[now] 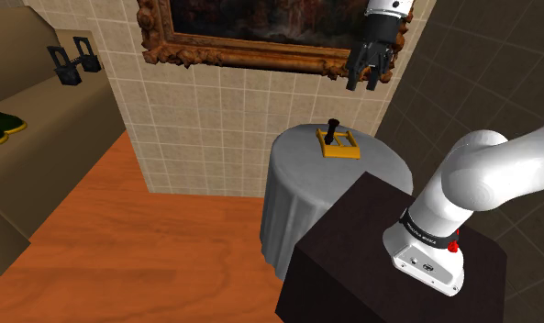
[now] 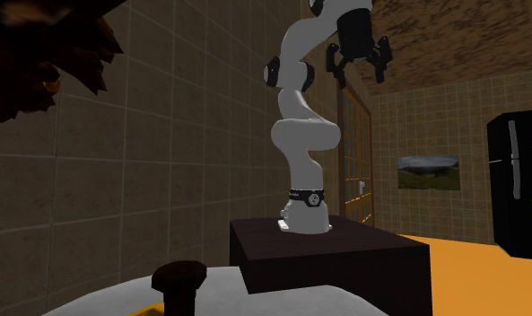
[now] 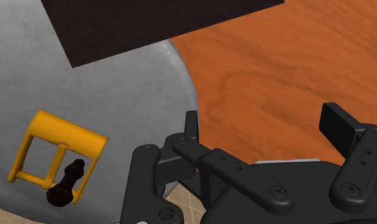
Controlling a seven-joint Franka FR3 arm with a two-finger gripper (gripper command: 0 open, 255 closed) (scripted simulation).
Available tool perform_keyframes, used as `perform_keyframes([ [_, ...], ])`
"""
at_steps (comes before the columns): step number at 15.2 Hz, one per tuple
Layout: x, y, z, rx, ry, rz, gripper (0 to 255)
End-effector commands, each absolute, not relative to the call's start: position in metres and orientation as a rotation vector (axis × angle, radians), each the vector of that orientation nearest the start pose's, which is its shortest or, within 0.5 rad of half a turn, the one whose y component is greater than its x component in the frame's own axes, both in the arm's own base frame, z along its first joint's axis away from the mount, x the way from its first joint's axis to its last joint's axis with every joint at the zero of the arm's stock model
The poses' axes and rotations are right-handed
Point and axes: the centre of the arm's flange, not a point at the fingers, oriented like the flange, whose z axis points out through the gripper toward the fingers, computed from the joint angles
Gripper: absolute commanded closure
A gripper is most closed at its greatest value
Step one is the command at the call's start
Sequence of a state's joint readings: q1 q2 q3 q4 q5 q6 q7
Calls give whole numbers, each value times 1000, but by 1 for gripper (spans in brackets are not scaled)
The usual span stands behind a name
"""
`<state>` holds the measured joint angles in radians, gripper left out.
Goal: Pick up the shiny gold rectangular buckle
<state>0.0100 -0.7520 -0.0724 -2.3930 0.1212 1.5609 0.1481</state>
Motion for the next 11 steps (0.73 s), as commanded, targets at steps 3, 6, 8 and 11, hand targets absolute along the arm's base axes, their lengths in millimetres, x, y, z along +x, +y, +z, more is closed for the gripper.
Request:
perform_keyframes([
  [3, 326, -26, 545, -2960, 327, 143, 0],
  [6, 346, -47, 518, -2961, 389, 156, 0],
  [8, 358, -62, 500, -2961, 430, 165, 0],
  [11, 375, -85, 473, -2960, 492, 178, 0],
])
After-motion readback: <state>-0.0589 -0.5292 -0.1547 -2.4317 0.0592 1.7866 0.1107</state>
